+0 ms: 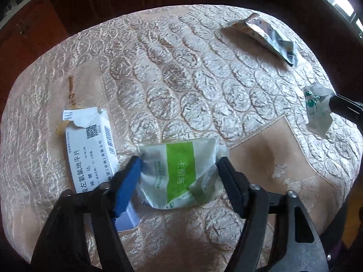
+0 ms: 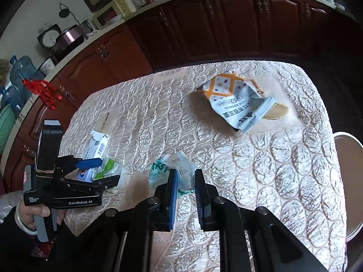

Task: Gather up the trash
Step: 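Grasp the green-labelled plastic bag with the left tool while the right tool grasps the clear plastic bag, then lift the green-labelled bag and clear bag toward the white bucket with both tools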

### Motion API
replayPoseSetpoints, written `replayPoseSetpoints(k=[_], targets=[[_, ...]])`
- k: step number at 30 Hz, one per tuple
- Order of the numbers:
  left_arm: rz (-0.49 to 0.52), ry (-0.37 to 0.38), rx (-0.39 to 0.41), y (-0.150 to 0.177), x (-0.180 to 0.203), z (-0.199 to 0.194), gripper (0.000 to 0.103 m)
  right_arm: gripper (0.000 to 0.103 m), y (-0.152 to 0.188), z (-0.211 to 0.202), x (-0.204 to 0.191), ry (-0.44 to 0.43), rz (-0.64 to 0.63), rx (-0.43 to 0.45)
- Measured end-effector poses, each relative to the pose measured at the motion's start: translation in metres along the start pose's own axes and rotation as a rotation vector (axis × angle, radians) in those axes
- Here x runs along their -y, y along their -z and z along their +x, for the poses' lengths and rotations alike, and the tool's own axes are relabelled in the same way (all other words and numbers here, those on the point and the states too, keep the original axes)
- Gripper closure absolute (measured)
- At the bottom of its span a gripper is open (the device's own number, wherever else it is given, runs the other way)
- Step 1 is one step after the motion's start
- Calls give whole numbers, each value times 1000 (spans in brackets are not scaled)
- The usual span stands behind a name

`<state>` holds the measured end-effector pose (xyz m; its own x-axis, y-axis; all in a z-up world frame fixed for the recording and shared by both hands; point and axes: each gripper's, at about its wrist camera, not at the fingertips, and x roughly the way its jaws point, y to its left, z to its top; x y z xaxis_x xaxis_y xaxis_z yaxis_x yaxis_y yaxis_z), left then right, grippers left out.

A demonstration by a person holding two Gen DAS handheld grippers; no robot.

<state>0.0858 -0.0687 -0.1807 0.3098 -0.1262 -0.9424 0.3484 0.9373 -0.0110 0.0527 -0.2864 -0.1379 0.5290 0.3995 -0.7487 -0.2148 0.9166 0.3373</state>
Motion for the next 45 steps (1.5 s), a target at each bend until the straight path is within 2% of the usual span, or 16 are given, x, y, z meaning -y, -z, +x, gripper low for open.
replayPoseSetpoints(k=[2,3,4,7,14,26,37,45], targets=[[12,18,19,0,2,-6,59,89,0,-3,1,2,1,5],[19,24,27,1,3,-10,71,89,0,-5,2,2,2,8],[29,36,40,0,6,-17,76,89,0,-5,3,1,2,11],[33,71,72,-3,10,-29,81,89,-1,-11,5,0,12,24],[48,108,161,-17,29,-65,82,89,-4,-28,13,8,22,61],[95,128,238,-51,79,-87,82,89,-8,-68,47,41,66,140],[169,159,245,-76,144,-85,82,89,0,-109,99,106,152,207],[221,222,239,-94,196,-78,83,89,14,-134,144,157,244,248]])
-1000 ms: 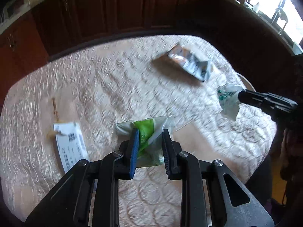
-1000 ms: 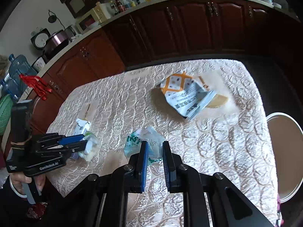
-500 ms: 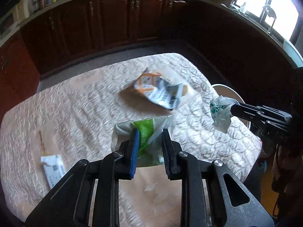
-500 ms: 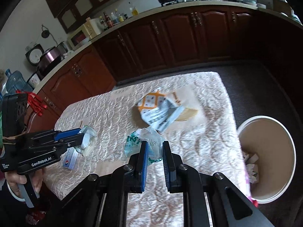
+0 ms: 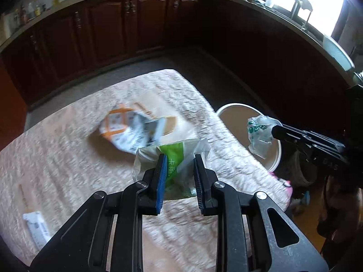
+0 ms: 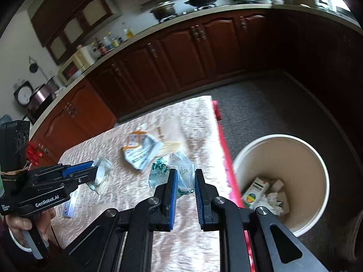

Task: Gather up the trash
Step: 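Lift the green-labelled bag and clear bag toward the white bucket with both tools, then open both tools to drop the two bags into the bucket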

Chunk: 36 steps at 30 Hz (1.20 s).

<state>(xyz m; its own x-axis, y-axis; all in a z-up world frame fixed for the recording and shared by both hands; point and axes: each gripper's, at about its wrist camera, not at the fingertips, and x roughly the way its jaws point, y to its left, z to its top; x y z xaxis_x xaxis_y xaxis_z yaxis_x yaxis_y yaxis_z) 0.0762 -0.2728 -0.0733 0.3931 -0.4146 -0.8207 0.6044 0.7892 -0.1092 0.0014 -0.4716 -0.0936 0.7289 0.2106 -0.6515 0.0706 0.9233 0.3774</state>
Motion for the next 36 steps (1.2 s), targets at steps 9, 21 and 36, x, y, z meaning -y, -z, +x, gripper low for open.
replayPoseSetpoints(k=[9,21,36], targets=[[51,84,-27,-25,49,34,83,89,0,-13,52,98,68,22],[72,196,-66,-47,111,94,83,89,3,-10,117,252,150,-2],[43,198,-100,-47,114,127,59,57,19,3,151,343,209,-53]])
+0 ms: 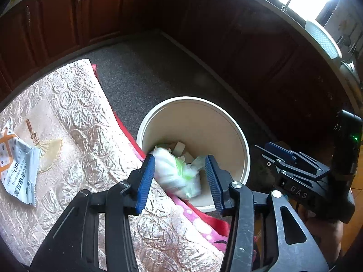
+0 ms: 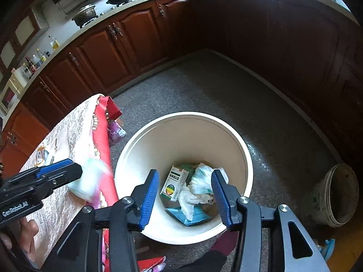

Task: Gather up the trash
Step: 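Open both tools to drop the two bags into the bucket, then move both open tools back over the table toward the remaining trash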

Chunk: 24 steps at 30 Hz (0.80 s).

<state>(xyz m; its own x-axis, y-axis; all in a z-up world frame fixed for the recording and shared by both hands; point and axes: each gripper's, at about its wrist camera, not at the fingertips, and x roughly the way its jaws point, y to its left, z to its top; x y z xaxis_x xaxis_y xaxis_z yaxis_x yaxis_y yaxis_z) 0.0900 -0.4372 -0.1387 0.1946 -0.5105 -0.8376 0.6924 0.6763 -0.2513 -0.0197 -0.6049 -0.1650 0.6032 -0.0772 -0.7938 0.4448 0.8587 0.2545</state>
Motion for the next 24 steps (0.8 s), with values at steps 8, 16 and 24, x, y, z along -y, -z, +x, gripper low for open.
replayPoseSetpoints(k=[8,16,24], targets=[[16,-26,17,7,-3,-9,59,57,0,-2,-8,-12,0,10],[6,-45,45,8,-5,-18,59,54,1,-10,-19,-1,-16,26],[-9,-85,82,16,-13,-34,59,47,2,-15,-32,-12,-36,37]])
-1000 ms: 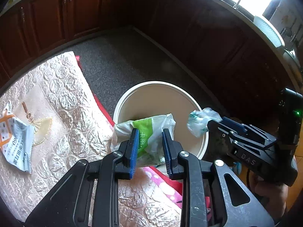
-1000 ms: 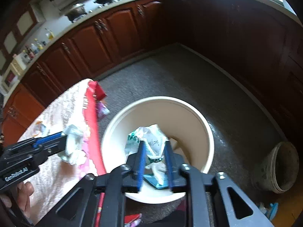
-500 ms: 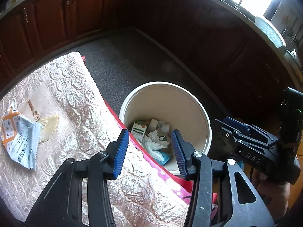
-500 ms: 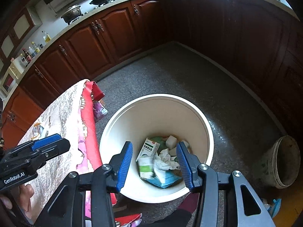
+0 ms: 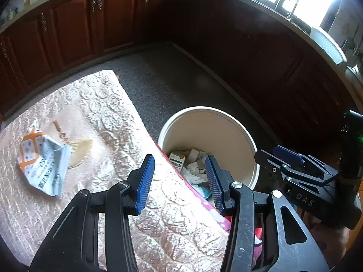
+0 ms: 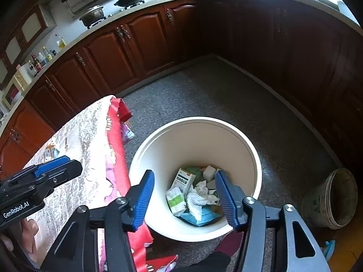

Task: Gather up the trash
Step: 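Move both open tools back over the table toward the remaining trash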

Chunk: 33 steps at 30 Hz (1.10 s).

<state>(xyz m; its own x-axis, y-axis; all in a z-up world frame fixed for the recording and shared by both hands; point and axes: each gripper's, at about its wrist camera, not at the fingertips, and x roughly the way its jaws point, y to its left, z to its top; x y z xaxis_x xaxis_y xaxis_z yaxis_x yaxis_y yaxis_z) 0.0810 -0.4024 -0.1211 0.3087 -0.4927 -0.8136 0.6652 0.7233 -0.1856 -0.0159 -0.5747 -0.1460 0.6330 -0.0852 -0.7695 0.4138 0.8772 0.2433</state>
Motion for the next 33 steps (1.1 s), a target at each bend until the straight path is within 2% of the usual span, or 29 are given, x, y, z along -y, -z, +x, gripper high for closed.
replayPoseSetpoints(k=[20,24,33], targets=[[-89,-71,67,24,-46,-53,58,41,4,-18,-60,-44,-103,33],[-132,-86,85,30,-64,-68,43,41,5,-21,-77,-58,-127,40],[-176,-179,131,52,-109,-108,42,37,10,-23,-123,-110,-204,46]])
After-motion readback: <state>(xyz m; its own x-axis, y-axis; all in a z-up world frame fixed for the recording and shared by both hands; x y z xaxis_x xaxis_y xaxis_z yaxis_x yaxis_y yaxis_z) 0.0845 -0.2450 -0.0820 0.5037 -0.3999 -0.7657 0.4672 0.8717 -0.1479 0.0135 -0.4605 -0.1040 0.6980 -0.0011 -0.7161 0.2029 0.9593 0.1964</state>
